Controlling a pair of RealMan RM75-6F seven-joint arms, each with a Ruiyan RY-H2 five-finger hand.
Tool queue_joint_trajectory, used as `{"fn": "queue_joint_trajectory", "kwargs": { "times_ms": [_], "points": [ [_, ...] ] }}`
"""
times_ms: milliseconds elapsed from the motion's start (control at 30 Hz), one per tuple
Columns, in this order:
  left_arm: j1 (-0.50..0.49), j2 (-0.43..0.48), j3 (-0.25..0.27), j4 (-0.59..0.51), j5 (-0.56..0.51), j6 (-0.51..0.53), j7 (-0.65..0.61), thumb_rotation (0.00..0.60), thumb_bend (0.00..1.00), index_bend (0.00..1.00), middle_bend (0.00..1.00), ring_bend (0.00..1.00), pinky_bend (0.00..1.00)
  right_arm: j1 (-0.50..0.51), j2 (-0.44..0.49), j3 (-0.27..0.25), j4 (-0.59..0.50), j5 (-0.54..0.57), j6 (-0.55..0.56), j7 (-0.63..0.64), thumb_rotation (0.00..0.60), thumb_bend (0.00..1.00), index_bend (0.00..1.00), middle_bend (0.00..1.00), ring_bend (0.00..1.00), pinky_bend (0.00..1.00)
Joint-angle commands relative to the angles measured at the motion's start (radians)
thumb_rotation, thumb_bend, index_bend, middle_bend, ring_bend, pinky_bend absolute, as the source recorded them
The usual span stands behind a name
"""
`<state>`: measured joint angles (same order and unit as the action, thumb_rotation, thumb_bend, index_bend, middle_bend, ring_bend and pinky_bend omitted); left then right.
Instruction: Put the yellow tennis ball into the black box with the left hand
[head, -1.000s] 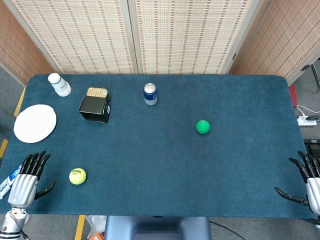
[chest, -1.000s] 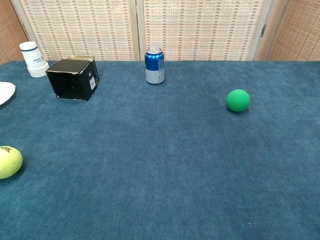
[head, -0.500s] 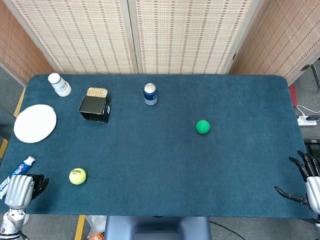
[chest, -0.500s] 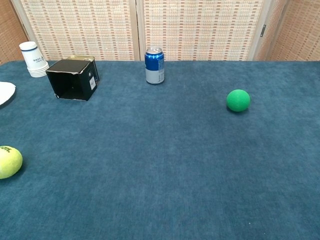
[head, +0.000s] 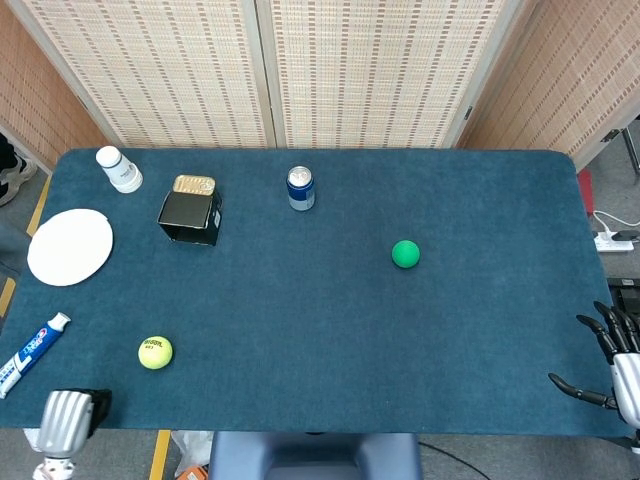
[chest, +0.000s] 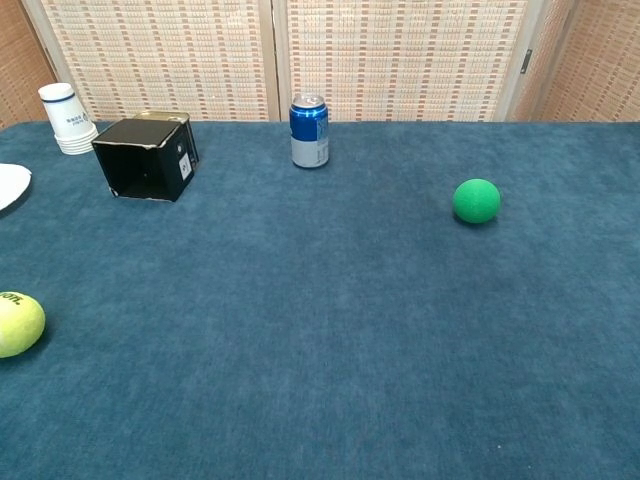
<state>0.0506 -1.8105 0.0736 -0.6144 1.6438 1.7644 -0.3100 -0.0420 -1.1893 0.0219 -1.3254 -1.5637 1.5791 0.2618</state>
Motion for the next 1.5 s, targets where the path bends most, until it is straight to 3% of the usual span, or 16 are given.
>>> {"fn": "queue_joint_trajectory", "kwargs": {
  "times_ms": [33,367,1500],
  "points": [
    [0.025,-0.161,0.036,0.159,0.030,-0.001,0.038,0.600,0.68,1.00,1.00,1.00,1.00,0.001,0.001,0.000,0.000,-0.002,0.002,0.001,0.481,0.00,0.19,0.04,0.00,0.00],
    [-0.001,-0.266,0.065,0.254,0.058,-0.060,0.099,0.600,0.69,1.00,1.00,1.00,1.00,0.001,0.005,-0.009,0.016,-0.015,0.006,0.029,0.480,0.00,0.19,0.04,0.00,0.00],
    [-0.286,-0.347,-0.117,0.288,-0.103,-0.360,0.090,0.600,0.69,1.00,1.00,1.00,1.00,0.007,-0.001,-0.021,0.030,-0.035,0.012,0.031,0.481,0.00,0.19,0.04,0.00,0.00]
  ]
}}
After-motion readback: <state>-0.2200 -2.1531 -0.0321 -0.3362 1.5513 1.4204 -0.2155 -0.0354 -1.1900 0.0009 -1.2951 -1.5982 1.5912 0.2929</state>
